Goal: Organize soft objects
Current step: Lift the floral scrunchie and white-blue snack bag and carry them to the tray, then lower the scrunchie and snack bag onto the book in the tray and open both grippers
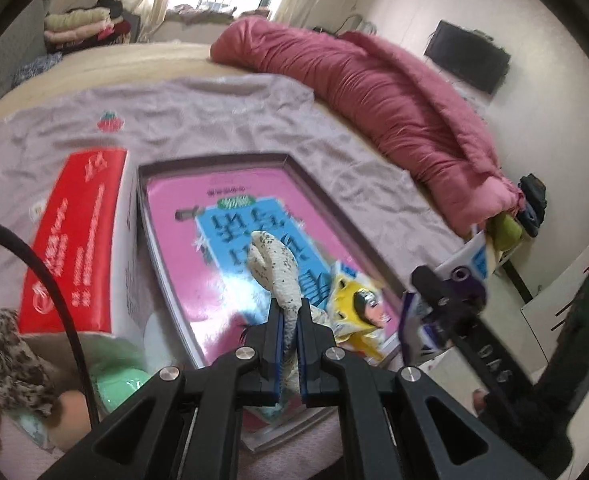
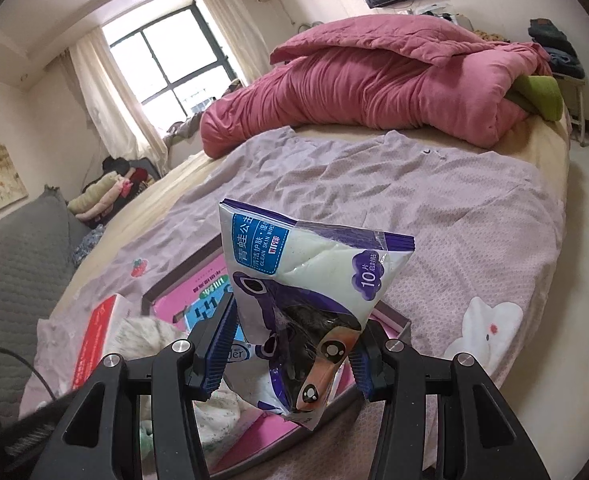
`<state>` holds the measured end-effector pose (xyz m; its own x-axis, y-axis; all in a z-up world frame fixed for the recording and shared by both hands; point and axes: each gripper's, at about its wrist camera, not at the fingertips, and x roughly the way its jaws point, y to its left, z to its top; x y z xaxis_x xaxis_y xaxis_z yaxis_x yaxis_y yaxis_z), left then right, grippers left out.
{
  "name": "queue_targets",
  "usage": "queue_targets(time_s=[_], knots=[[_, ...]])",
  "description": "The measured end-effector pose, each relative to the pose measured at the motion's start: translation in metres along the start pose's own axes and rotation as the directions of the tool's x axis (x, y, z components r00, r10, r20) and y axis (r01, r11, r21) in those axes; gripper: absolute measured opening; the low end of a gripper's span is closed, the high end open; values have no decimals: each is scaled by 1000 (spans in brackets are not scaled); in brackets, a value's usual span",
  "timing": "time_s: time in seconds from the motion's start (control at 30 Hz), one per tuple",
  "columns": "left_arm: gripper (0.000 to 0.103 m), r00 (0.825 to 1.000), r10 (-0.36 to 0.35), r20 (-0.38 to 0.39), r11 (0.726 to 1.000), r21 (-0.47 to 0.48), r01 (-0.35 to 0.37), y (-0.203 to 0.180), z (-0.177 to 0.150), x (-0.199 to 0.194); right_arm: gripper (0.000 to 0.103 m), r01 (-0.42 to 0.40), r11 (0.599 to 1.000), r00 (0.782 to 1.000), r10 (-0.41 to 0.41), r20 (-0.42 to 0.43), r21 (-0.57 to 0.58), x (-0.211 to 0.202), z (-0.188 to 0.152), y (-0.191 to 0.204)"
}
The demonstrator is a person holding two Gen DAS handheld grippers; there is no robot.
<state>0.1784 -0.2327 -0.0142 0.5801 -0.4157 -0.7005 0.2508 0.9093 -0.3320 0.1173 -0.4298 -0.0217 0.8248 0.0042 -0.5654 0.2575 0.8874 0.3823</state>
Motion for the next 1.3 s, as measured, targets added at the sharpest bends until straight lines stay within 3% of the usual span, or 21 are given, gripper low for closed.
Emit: queue_targets(time_s=[0.23,0.57,0.73,1.13,1.3], knots=[[6,998,30,-48,999,18,-29,5,-9,23,52,40,999,999,-40,-20,-6,14,3,0],[6,998,31,-62,999,30,-29,4,-18,24,52,94,994,978,-103,-184,-52,55,-5,3],[6,997,32,-68,999,23,-30,7,-21,22,52,105,993,968,-115,-225,-56,68,-8,1],[6,996,36,-78,999,11,-35,11,-24,20,53,90,995,969,-95,-230,-31,70,-8,-1],[6,996,40,-82,999,15,-39,13,-24,17,62,71,997,972,-75,-222,-25,68,-7,-1]])
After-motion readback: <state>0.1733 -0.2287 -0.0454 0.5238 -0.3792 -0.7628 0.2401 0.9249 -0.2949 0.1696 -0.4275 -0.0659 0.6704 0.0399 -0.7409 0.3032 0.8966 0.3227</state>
